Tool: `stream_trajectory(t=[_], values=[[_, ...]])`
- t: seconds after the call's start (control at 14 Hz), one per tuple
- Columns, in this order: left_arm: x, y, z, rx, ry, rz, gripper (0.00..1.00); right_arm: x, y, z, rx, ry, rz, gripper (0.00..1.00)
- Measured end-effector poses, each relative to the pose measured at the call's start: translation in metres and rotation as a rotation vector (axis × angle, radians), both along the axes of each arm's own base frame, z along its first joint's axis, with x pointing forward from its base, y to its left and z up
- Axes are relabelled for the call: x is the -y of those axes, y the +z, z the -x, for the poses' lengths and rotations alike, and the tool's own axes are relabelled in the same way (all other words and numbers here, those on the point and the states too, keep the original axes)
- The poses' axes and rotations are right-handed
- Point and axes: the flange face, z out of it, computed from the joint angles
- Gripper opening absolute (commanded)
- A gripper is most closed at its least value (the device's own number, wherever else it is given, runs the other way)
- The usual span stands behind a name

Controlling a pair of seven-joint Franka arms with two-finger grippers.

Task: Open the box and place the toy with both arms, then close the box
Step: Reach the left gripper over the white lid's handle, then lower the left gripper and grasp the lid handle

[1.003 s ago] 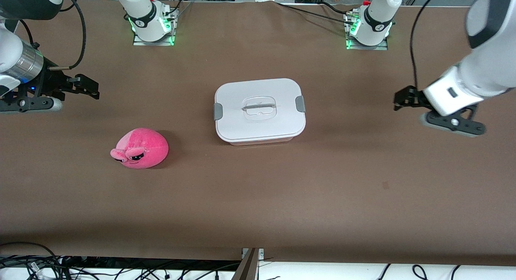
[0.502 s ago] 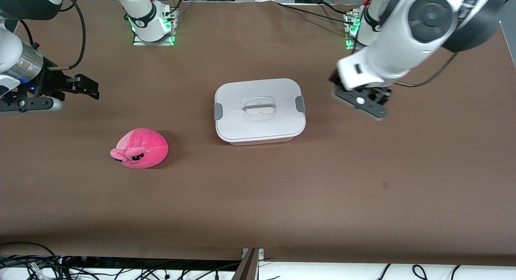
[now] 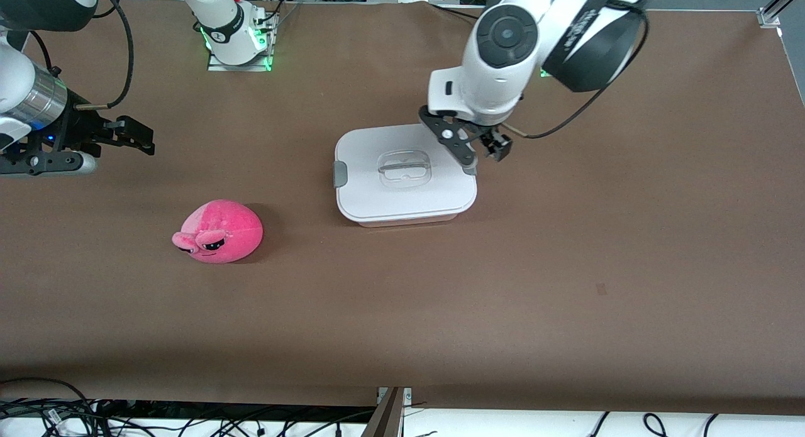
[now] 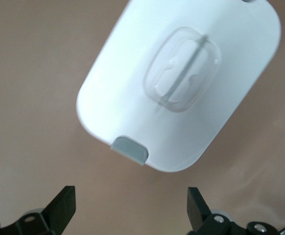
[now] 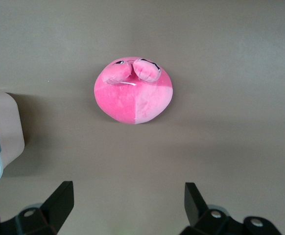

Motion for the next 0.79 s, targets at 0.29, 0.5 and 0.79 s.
stream_trajectory(t=[0.29, 0.5, 0.79], values=[[0.044, -0.04, 0.008, 0.024, -0.213, 0.053, 1.0, 0.0, 0.0, 0.0, 0.0, 0.0, 0.0, 1.0], [0.067, -0.065, 0.004, 0.076, -0.377, 0.118, 1.0, 0.0, 0.0, 0.0, 0.0, -0.001, 0.0, 1.0], [0.105, -0.103, 0.02, 0.103, -0.471, 0.15, 1.0, 0.001, 0.0, 0.0, 0.0, -0.002, 0.0, 1.0]])
